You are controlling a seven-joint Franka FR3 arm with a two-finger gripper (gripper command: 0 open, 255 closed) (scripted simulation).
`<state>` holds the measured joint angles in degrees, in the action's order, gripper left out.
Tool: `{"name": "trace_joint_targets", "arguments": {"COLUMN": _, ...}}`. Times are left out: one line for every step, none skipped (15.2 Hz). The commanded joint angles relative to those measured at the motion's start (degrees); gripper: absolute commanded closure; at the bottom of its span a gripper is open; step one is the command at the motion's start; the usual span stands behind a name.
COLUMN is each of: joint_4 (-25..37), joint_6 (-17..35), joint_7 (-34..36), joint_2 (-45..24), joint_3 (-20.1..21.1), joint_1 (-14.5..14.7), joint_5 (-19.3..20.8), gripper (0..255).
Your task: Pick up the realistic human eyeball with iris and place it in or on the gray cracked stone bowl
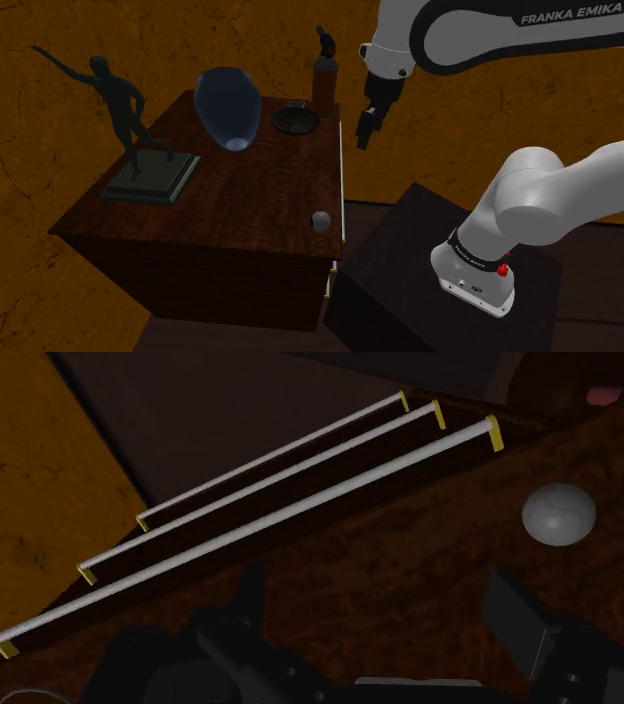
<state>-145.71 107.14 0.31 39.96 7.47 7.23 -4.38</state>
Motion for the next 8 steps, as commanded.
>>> {"name": "trace_joint_targets", "arguments": {"joint_4": -1.1, "joint_6": 2.9, "joint_7": 1.3, "joint_2": -1.7, "joint_3": 2.0, "joint_1": 1.4, "joint_5": -1.2, "gripper": 0}}
{"name": "trace_joint_targets", "arguments": {"joint_4": -1.5, "joint_6": 4.1, "joint_7": 1.9, "joint_2": -2.7, "joint_3": 3.0, "joint_1": 2.1, "joint_5": -1.8, "gripper": 0}}
{"name": "trace_joint_targets", "arguments": {"joint_4": -1.7, "joint_6": 5.3, "joint_7": 2.5, "joint_2": -3.6, "joint_3": 4.0, "joint_1": 2.8, "joint_5": -2.4, "gripper": 0}}
{"name": "trace_joint_targets", "arguments": {"joint_4": -1.9, "joint_6": 6.6, "joint_7": 3.1, "joint_2": -4.7, "joint_3": 5.1, "joint_1": 3.4, "joint_5": -2.9, "gripper": 0}}
{"name": "trace_joint_targets", "arguments": {"joint_4": -2.1, "joint_6": 7.8, "joint_7": 3.8, "joint_2": -5.8, "joint_3": 6.1, "joint_1": 4.0, "joint_5": -3.4, "gripper": 0}}
{"name": "trace_joint_targets", "arguments": {"joint_4": -2.1, "joint_6": 9.1, "joint_7": 4.4, "joint_2": -7.0, "joint_3": 7.1, "joint_1": 4.6, "joint_5": -3.8, "gripper": 0}}
{"name": "trace_joint_targets", "arguments": {"joint_4": -2.2, "joint_6": 10.3, "joint_7": 5.0, "joint_2": -8.2, "joint_3": 8.2, "joint_1": 5.2, "joint_5": -4.2, "gripper": 0}}
{"name": "trace_joint_targets", "arguments": {"joint_4": -2.1, "joint_6": 11.6, "joint_7": 5.7, "joint_2": -9.5, "joint_3": 9.2, "joint_1": 5.8, "joint_5": -4.6, "gripper": 0}}
